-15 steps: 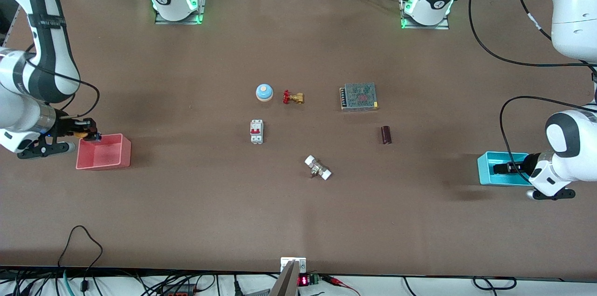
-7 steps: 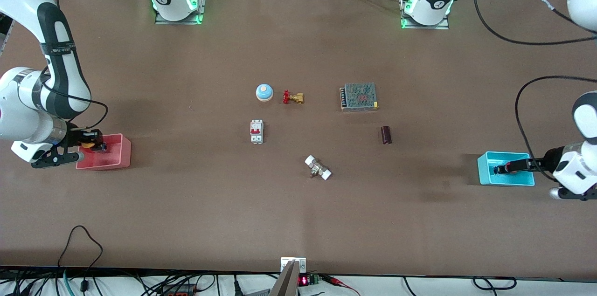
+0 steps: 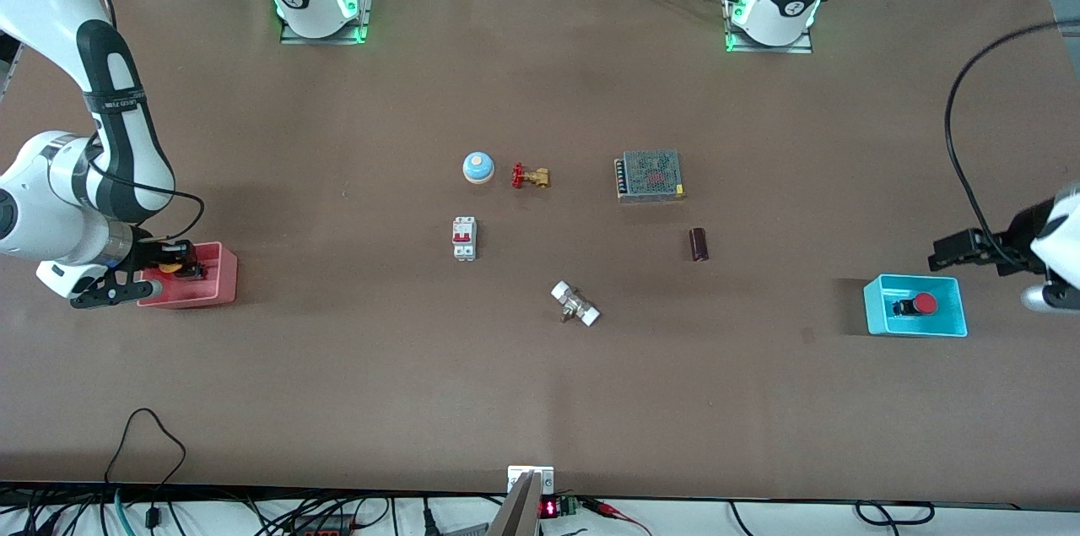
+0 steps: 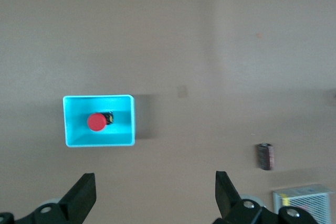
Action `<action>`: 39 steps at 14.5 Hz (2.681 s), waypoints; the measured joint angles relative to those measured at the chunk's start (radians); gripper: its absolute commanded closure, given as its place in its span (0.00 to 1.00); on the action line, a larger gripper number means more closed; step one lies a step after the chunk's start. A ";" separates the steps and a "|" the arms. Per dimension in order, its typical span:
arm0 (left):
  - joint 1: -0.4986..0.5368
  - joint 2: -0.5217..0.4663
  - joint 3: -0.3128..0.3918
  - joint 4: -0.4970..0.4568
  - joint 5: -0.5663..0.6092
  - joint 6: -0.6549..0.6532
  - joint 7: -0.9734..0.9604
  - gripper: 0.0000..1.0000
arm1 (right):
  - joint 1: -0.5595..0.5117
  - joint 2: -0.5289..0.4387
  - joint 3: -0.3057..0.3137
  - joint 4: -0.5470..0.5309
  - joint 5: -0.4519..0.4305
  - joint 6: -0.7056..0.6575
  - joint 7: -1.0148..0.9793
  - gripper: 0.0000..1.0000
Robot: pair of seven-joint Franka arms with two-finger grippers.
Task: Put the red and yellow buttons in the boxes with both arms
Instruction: 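Lower the yellow button into the pink box while the left gripper withdraws, then open the right gripper and raise it away from the pink box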
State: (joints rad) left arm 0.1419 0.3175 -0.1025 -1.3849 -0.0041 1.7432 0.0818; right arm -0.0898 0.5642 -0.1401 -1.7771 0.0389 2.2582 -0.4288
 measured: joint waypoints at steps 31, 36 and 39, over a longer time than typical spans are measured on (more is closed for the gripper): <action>-0.120 -0.233 0.121 -0.161 -0.040 -0.126 -0.102 0.00 | 0.004 -0.092 0.041 0.042 0.002 -0.033 0.000 0.00; -0.119 -0.233 0.121 -0.161 -0.040 -0.127 -0.102 0.00 | 0.061 -0.299 0.078 0.143 -0.009 -0.358 0.137 0.00; -0.119 -0.235 0.121 -0.161 -0.040 -0.127 -0.102 0.00 | 0.084 -0.367 0.101 0.243 -0.048 -0.501 0.238 0.00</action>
State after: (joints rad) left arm 0.0225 0.0829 0.0187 -1.5460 -0.0438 1.6158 -0.0206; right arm -0.0056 0.1975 -0.0389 -1.5338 -0.0088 1.7569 -0.1911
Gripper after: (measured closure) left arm 0.000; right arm 0.000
